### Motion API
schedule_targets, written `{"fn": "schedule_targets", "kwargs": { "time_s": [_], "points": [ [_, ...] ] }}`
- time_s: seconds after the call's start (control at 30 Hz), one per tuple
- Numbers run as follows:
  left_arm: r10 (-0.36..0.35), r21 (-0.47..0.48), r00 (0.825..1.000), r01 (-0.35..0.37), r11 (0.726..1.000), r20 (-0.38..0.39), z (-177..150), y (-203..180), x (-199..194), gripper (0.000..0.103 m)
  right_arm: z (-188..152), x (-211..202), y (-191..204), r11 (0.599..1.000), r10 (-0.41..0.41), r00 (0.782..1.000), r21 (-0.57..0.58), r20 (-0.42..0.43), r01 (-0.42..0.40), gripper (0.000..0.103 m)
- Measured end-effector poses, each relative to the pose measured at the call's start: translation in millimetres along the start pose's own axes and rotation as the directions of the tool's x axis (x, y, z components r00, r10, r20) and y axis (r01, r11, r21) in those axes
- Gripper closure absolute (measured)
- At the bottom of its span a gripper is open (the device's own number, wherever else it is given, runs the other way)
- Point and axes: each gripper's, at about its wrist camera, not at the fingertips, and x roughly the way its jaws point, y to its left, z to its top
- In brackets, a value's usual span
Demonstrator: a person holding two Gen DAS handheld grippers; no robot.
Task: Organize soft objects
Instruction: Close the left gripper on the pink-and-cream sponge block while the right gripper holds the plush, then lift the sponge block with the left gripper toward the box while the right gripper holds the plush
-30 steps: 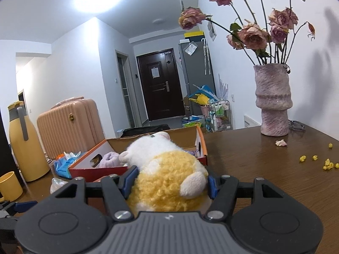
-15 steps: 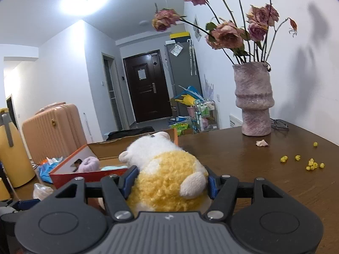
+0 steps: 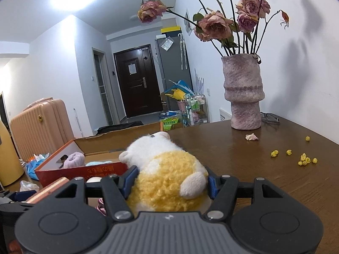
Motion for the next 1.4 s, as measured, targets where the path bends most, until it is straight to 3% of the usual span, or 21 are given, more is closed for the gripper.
{"fn": "schedule_targets", "kwargs": {
  "time_s": [0.13, 0.33, 0.43, 0.5, 0.53, 0.63, 1.0, 1.4],
  "points": [
    [-0.033, 0.013, 0.999, 0.034, 0.999, -0.016, 2, 0, 8, 0.007, -2, 3, 0, 1.000, -0.009, 1.000, -0.003, -0.008, 0.009, 0.040],
    [-0.077, 0.015, 0.996, 0.077, 0.997, -0.040, 3, 3, 17, 0.028, -3, 6, -1, 1.000, -0.018, 1.000, -0.006, -0.022, 0.018, 0.040],
    [-0.099, 0.017, 0.994, 0.100, 0.995, -0.053, 4, 4, 21, 0.046, -4, 6, 0, 1.000, -0.020, 1.000, -0.009, -0.023, 0.019, 0.040],
    [-0.116, 0.017, 0.991, 0.118, 0.993, -0.070, 4, 6, 25, 0.068, -4, 7, 0, 1.000, -0.019, 1.000, -0.009, -0.024, 0.019, 0.040],
    [-0.127, 0.013, 0.989, 0.129, 0.992, -0.080, 3, 6, 27, 0.071, -4, 6, 0, 1.000, -0.019, 1.000, -0.009, -0.024, 0.018, 0.040],
    [-0.151, 0.003, 0.983, 0.152, 0.988, -0.105, 2, 7, 31, 0.071, -3, 7, 0, 1.000, -0.017, 1.000, -0.011, -0.023, 0.017, 0.040],
    [-0.144, -0.008, 0.986, 0.144, 0.990, -0.084, 2, 9, 26, 0.072, -5, 6, 3, 1.000, -0.018, 1.000, -0.023, -0.013, 0.018, 0.040],
    [-0.110, 0.015, 0.994, 0.111, 0.994, -0.004, 5, 3, 14, 0.072, -2, 0, 12, 1.000, -0.026, 0.999, -0.016, 0.037, 0.027, 0.040]
  ]
}}
